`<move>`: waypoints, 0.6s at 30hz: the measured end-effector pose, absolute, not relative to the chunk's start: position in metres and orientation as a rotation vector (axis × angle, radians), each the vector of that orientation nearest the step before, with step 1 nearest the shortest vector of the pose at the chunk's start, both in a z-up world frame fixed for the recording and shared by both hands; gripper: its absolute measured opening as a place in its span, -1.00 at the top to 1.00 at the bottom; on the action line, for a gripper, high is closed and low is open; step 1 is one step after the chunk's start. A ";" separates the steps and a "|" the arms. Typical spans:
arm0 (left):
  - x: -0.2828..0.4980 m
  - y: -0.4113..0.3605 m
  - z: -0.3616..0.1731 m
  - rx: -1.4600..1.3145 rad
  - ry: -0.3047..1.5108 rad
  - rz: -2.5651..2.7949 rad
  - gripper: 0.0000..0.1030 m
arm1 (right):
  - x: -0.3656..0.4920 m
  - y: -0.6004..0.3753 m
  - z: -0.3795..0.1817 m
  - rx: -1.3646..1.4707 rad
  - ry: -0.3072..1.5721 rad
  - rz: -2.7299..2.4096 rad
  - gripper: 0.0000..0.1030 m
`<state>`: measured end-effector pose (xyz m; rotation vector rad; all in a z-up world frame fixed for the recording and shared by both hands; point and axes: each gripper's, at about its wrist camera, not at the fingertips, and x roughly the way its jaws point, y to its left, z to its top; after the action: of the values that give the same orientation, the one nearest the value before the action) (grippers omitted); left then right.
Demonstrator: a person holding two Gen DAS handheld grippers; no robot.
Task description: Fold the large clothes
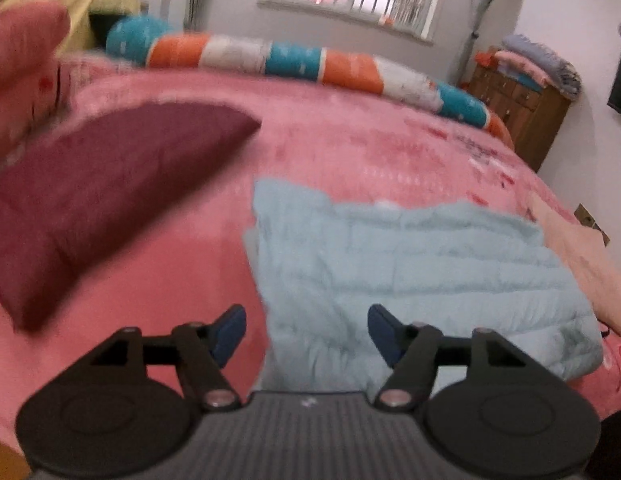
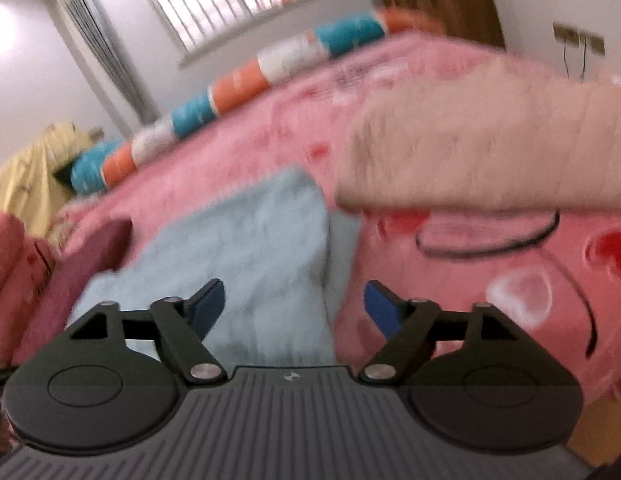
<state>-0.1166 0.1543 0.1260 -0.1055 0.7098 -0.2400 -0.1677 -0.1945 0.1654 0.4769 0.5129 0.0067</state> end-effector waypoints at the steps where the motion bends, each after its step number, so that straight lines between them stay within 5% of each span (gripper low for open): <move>1: -0.115 0.152 0.129 -0.097 0.691 -0.250 -0.33 | -0.162 -0.192 0.169 0.481 0.480 0.036 -0.97; 11: -0.053 0.106 0.114 -0.123 0.610 -0.312 -0.35 | -0.057 -0.111 0.150 0.273 0.413 0.324 -1.00; 18: -0.022 0.088 0.089 -0.088 0.613 -0.258 -0.35 | 0.017 -0.091 0.108 0.187 0.532 0.400 -1.00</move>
<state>-0.0216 0.0876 0.0888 -0.0884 0.6132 -0.2582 0.0172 -0.0912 0.1084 0.1866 0.5319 0.3996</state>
